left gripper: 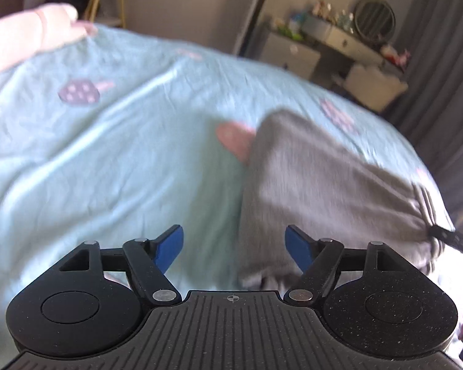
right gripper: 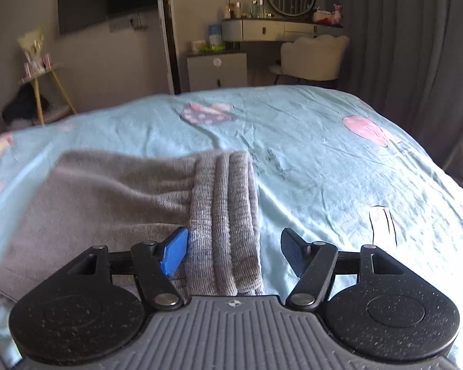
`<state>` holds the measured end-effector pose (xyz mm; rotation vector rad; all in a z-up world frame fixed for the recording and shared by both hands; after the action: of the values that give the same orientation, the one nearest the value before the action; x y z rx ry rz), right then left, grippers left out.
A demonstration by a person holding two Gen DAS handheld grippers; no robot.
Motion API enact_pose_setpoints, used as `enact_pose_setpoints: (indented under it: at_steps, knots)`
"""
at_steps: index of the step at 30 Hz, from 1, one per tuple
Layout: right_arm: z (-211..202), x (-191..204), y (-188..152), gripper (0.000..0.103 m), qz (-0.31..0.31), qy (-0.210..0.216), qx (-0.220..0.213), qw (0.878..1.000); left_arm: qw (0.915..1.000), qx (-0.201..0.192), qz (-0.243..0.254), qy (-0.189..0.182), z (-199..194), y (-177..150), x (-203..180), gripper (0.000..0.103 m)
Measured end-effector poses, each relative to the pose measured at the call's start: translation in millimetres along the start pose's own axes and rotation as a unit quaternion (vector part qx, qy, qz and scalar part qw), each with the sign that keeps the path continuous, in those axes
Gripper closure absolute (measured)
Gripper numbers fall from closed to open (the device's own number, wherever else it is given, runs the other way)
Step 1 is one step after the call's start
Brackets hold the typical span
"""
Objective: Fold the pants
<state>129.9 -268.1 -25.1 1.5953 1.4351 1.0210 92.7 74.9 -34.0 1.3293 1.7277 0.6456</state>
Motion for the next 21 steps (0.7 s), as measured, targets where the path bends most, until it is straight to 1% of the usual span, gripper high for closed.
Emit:
enact_pose_setpoints:
  at_steps: [1, 2, 4, 5, 6, 7, 8, 9, 10, 11, 12, 13, 14, 16, 17, 18, 19, 21]
  knots:
    - [-2.5, 4.3, 6.6, 0.037, -0.016, -0.002, -0.012, 1.0, 1.0, -0.003, -0.003, -0.005, 4.2, 5.5, -2.7, 0.022]
    - [-4.0, 11.1, 14.0, 0.039, -0.028, 0.004, -0.024, 0.999, 1.0, -0.002, -0.006, -0.006, 10.6, 10.6, -6.7, 0.022]
    - [-1.0, 27.0, 27.0, 0.042, -0.024, 0.031, -0.033, 0.999, 1.0, 0.0, 0.002, -0.007, 26.1, 18.4, -19.3, 0.022]
    - [4.1, 35.0, 32.4, 0.046, -0.021, 0.04, -0.034, 0.998, 0.9999, -0.002, 0.012, -0.01, 35.4, 20.4, -26.2, 0.019]
    - [9.9, 43.2, 35.1, 0.053, -0.02, 0.049, -0.03, 0.998, 0.9998, 0.003, 0.019, -0.006, 45.9, 19.0, -30.9, 0.019]
    - [17.5, 52.9, 36.4, 0.056, -0.02, 0.06, -0.021, 0.998, 0.9997, 0.013, 0.022, 0.006, 56.4, 14.7, -33.1, 0.02]
    - [26.2, 64.1, 35.3, 0.061, -0.025, 0.073, -0.008, 0.997, 0.9994, 0.023, 0.024, 0.013, 65.7, 9.1, -35.2, 0.02]
    - [35.1, 75.1, 31.5, 0.066, -0.036, 0.086, 0.006, 0.996, 0.9989, 0.035, 0.029, 0.015, 73.8, 1.0, -36.8, 0.021]
    - [45.4, 84.1, 26.8, 0.066, -0.052, 0.093, 0.022, 0.994, 0.9978, 0.054, 0.035, 0.019, 79.9, -10.2, -36.5, 0.025]
    - [55.3, 90.9, 21.2, 0.066, -0.07, 0.095, 0.035, 0.992, 0.9965, 0.071, 0.038, 0.018, 83.7, -24.3, -35.4, 0.025]
    - [66.4, 96.5, 15.9, 0.067, -0.09, 0.092, 0.042, 0.991, 0.9954, 0.086, 0.039, 0.011, 85.6, -36.4, -34.8, 0.025]
    - [76.1, 98.2, 10.9, 0.067, -0.102, 0.088, 0.053, 0.989, 0.995, 0.092, 0.038, 0.007, 85.1, -44.9, -33.7, 0.024]
    - [88.6, 98.1, 3.6, 0.067, -0.112, 0.077, 0.07, 0.988, 0.9954, 0.087, 0.04, 0.007, 82.4, -46.9, -33.2, 0.023]
    - [111.3, 93.4, -7.0, 0.075, -0.133, 0.052, 0.088, 0.986, 0.9945, 0.082, 0.064, 0.007, 80.2, -45.7, -38.1, 0.023]
    - [121.0, 90.2, -11.0, 0.084, -0.141, 0.045, 0.088, 0.985, 0.9936, 0.081, 0.079, 0.007, 80.7, -46.9, -40.5, 0.023]
    - [129.2, 87.0, -15.1, 0.089, -0.148, 0.041, 0.085, 0.985, 0.9926, 0.081, 0.09, 0.005, 81.8, -48.0, -42.5, 0.023]
    - [133.0, 86.4, -16.6, 0.089, -0.15, 0.04, 0.081, 0.985, 0.9921, 0.081, 0.096, 0.002, 82.8, -49.2, -44.6, 0.022]
    - [133.2, 87.3, -16.3, 0.089, -0.141, 0.031, 0.079, 0.986, 0.9921, 0.088, 0.09, -0.004, 85.3, -49.6, -43.9, 0.02]
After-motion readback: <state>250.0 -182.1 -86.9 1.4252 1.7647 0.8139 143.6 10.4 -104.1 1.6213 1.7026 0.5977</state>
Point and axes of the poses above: each gripper's, at about its wrist camera, not at the fingertips, and z roughly the way its jaws point, x to its left, y to its top, the point moved 9 cm from there along z, roughly the way its jaws point, and after that the axes turned 12 degrees about -x, right-handed, at the moved point
